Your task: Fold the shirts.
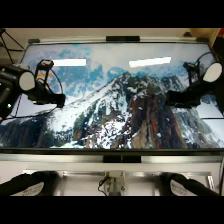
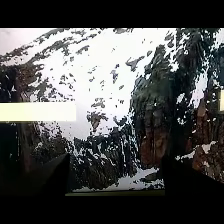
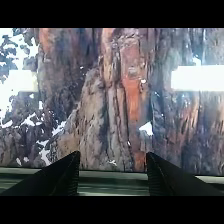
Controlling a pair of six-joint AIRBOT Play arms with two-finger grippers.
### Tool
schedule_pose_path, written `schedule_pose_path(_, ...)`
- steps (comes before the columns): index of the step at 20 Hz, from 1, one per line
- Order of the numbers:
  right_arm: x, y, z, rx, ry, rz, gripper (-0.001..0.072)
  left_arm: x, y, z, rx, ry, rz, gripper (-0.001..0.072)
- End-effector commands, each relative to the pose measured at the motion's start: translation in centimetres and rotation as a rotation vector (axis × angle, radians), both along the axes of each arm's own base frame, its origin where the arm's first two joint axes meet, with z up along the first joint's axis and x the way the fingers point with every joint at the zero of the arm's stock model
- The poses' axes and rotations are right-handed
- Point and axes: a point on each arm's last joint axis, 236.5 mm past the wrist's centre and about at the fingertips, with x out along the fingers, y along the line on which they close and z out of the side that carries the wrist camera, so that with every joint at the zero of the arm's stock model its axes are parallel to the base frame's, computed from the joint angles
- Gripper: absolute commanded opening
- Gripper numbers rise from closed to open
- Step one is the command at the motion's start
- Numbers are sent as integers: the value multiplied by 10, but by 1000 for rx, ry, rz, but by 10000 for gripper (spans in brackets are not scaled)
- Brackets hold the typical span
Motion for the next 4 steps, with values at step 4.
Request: schedule_pose_path(4, 0, 6, -1, 3, 1, 15, 541, 3, 0, 0, -2, -11, -3, 720)
